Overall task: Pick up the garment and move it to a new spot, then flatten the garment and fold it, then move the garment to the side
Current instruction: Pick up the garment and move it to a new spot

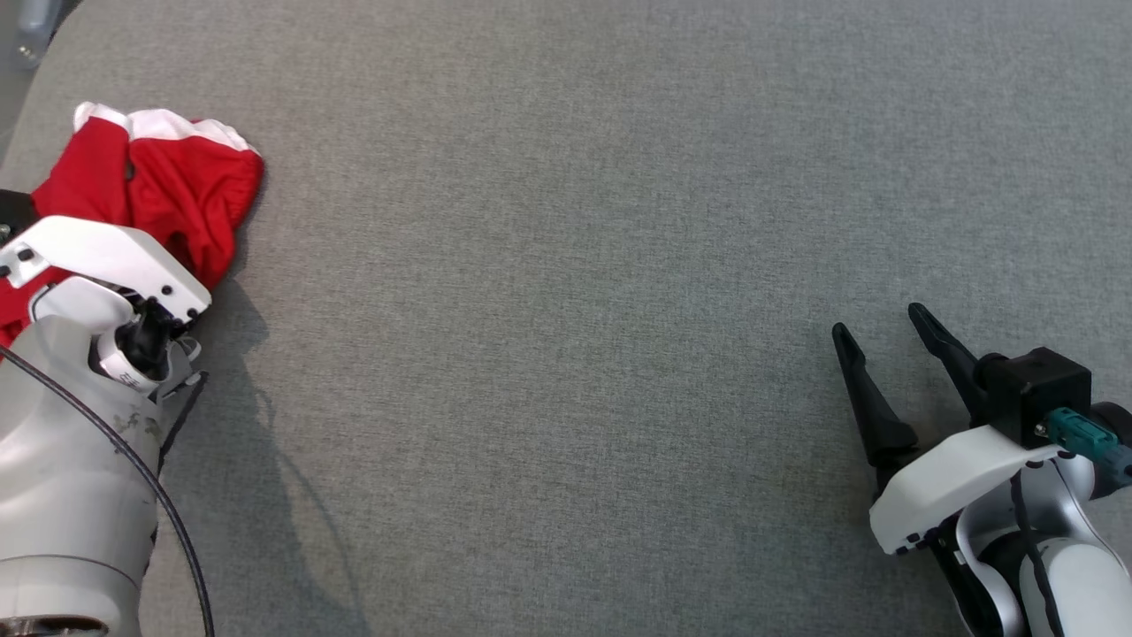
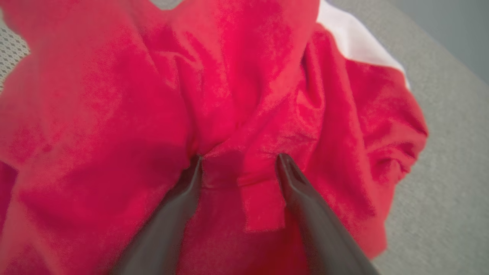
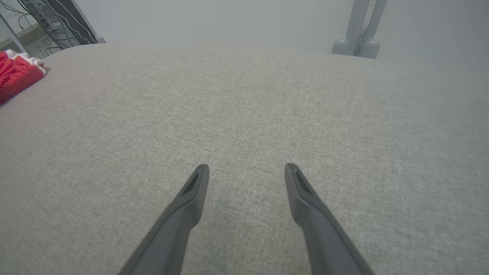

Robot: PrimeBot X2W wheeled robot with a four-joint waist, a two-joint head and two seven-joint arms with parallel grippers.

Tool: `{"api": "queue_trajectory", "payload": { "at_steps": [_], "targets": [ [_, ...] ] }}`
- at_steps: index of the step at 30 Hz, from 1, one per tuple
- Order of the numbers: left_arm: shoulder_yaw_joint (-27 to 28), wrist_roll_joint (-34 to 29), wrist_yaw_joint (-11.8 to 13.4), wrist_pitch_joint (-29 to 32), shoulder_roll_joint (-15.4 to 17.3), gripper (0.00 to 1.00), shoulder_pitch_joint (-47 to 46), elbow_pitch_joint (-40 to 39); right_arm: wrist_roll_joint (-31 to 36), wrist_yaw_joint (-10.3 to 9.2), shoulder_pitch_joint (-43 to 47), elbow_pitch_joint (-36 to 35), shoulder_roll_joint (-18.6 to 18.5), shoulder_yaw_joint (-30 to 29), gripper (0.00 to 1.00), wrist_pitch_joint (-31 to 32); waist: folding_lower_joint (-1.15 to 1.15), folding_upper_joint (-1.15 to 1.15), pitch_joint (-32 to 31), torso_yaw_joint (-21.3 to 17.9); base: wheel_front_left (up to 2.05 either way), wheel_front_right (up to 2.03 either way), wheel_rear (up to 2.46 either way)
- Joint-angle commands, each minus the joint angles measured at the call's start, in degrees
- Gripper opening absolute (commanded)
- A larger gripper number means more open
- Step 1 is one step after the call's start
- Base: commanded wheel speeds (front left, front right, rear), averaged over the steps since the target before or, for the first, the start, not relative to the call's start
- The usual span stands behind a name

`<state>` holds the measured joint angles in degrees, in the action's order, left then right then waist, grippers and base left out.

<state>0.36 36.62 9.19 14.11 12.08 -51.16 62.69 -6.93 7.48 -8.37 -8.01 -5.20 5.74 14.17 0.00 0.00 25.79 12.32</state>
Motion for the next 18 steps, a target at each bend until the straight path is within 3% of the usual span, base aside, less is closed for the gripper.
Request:
{"api": "queue_trajectory", "payload": {
  "at_steps": [1, 4, 6, 7, 18],
  "targets": [
    [-0.5, -0.5, 0.1, 1.0, 0.1, 1.00, -0.8, 1.1, -0.1, 0.04, -0.1, -0.3, 0.0, -0.2, 1.00, 0.1, 0.00, 0.00, 1.9, -1.8, 0.00, 0.00, 0.00],
    [-1.3, -0.6, -0.7, 1.5, -0.3, 1.00, -1.5, 3.0, -0.3, 0.04, -0.2, 0.0, 0.3, -0.1, 1.00, -0.6, 0.00, 0.00, 1.8, -2.2, 0.00, 0.00, 0.00],
    [-1.7, -0.5, -1.6, 1.9, -0.6, 0.11, -1.8, 3.8, -0.7, 0.04, -0.4, 0.6, 0.5, 0.1, 1.00, -1.0, 0.00, 0.00, 1.2, -2.3, 0.00, 0.00, 0.00],
    [-1.6, -0.4, -1.7, 1.3, -0.5, 0.00, -1.9, 4.0, -0.8, 0.04, -0.5, 0.9, 0.6, 0.3, 1.00, -1.4, 0.00, 0.00, 0.8, -2.3, 0.00, 0.00, 0.00],
    [-1.7, -0.3, -4.3, -1.0, 3.4, 0.00, -4.0, 2.4, -4.0, 0.04, -0.4, 8.3, 1.8, 1.8, 1.00, -5.5, 0.00, 0.00, -10.7, -2.5, 0.00, 0.00, 0.00]
  ]
}}
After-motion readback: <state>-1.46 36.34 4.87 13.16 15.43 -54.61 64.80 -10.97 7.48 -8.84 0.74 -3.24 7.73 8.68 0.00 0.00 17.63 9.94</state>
